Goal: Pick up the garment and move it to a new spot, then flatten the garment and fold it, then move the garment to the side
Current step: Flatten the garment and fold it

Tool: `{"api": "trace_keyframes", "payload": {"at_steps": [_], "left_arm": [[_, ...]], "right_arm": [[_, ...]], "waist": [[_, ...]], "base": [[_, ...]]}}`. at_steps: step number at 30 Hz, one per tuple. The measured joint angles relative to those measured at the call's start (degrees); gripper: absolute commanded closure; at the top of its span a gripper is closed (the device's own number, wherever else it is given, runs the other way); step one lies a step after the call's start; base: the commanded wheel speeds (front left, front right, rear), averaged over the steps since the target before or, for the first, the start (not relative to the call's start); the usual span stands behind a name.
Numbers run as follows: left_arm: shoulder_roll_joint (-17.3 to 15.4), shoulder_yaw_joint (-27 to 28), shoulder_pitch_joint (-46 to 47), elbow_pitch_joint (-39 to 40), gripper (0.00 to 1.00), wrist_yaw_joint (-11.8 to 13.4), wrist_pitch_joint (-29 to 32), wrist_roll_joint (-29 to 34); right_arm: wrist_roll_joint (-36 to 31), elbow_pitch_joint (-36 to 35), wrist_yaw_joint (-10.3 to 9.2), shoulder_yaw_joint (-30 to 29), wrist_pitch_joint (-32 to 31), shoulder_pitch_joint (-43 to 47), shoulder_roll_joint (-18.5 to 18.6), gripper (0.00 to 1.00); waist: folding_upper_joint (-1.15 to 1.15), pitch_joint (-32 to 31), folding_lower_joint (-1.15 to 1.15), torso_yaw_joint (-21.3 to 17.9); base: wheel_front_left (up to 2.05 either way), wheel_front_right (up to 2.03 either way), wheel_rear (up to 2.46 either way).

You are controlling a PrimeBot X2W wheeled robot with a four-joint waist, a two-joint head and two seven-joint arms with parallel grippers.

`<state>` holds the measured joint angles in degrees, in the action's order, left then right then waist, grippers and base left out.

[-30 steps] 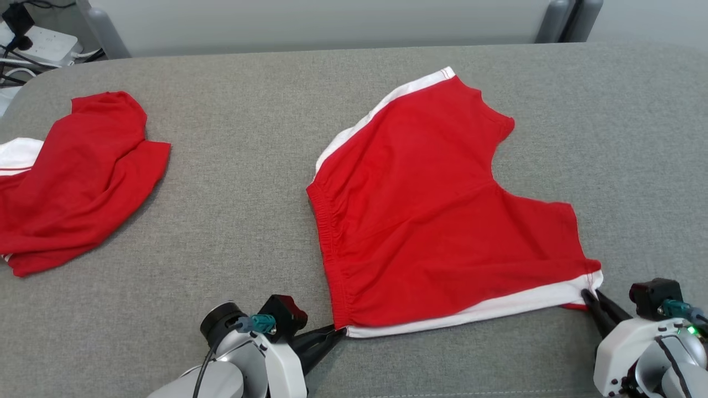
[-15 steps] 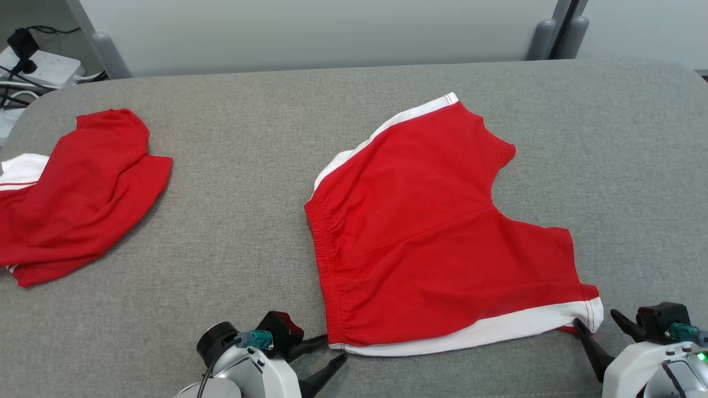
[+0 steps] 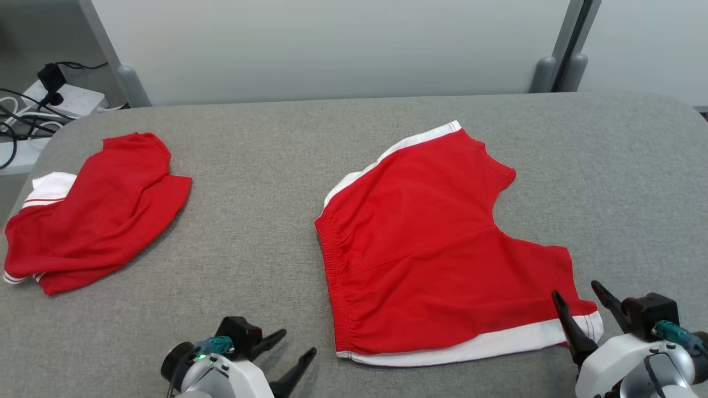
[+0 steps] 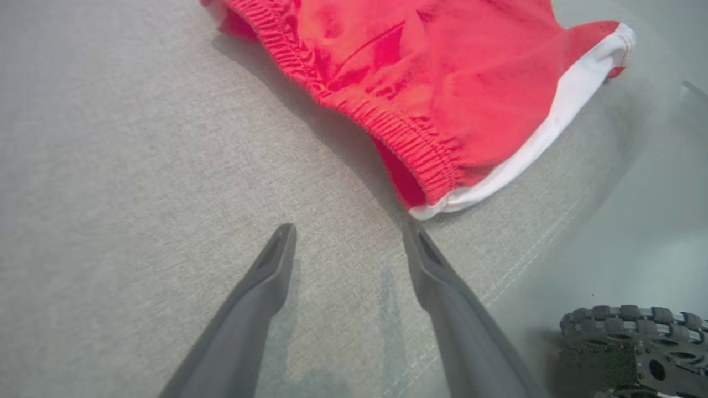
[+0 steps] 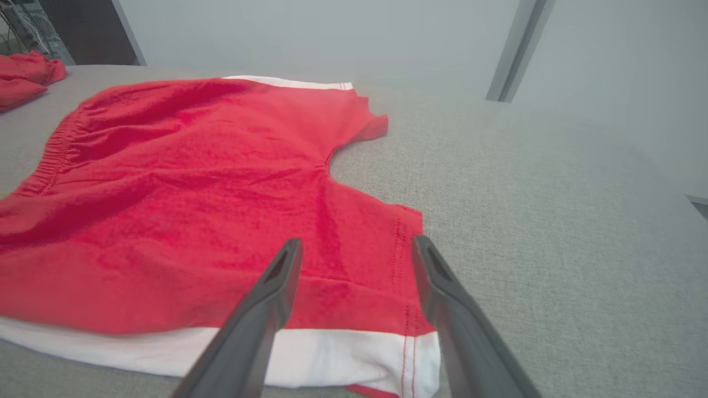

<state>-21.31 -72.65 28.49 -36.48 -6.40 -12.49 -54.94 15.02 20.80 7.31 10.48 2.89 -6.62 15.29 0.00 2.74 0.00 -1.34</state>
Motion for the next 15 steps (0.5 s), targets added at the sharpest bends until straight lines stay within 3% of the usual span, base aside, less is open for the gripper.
{"api": "trace_keyframes", "payload": {"at_steps": [6,8,9,11,12,15], "left_arm": [[-1.62,9.07,-2.92,2.11,0.00,9.89,-1.68,-0.09],[-1.88,16.02,-4.99,6.43,0.00,13.22,-1.70,0.65],[-1.42,23.21,-7.65,11.40,0.00,15.95,-1.75,2.98],[-0.96,29.47,-11.21,15.94,0.00,17.93,-1.75,6.03],[-0.96,29.47,-11.21,15.94,0.00,17.93,-1.75,6.03],[0.92,36.93,-17.14,20.81,0.00,19.75,-1.76,9.87]], "right_arm": [[-1.89,-1.30,0.00,-1.32,3.02,1.52,-3.08,0.00],[-2.15,-1.29,0.00,-2.64,3.76,1.96,-4.08,0.00],[-2.83,-1.18,0.00,-3.14,4.49,2.72,-4.77,0.00],[-3.44,-1.16,0.00,-3.68,5.48,2.92,-5.78,0.00],[-3.44,-1.16,0.00,-3.68,5.48,2.92,-5.78,0.00],[-4.03,-1.13,0.00,-4.39,6.66,3.37,-6.95,0.00]], "waist": [[0.00,-2.40,0.00,1.26],[0.00,-3.07,0.00,1.87],[0.00,-3.68,0.00,2.35],[0.00,-4.15,0.00,2.64],[0.00,-4.15,0.00,2.64],[0.00,-4.68,0.00,2.74]], "base": [[0.00,0.00,0.00],[0.00,0.00,0.00],[0.00,0.00,0.00],[0.00,0.00,0.00],[0.00,0.00,0.00],[0.00,0.00,0.00]]}}
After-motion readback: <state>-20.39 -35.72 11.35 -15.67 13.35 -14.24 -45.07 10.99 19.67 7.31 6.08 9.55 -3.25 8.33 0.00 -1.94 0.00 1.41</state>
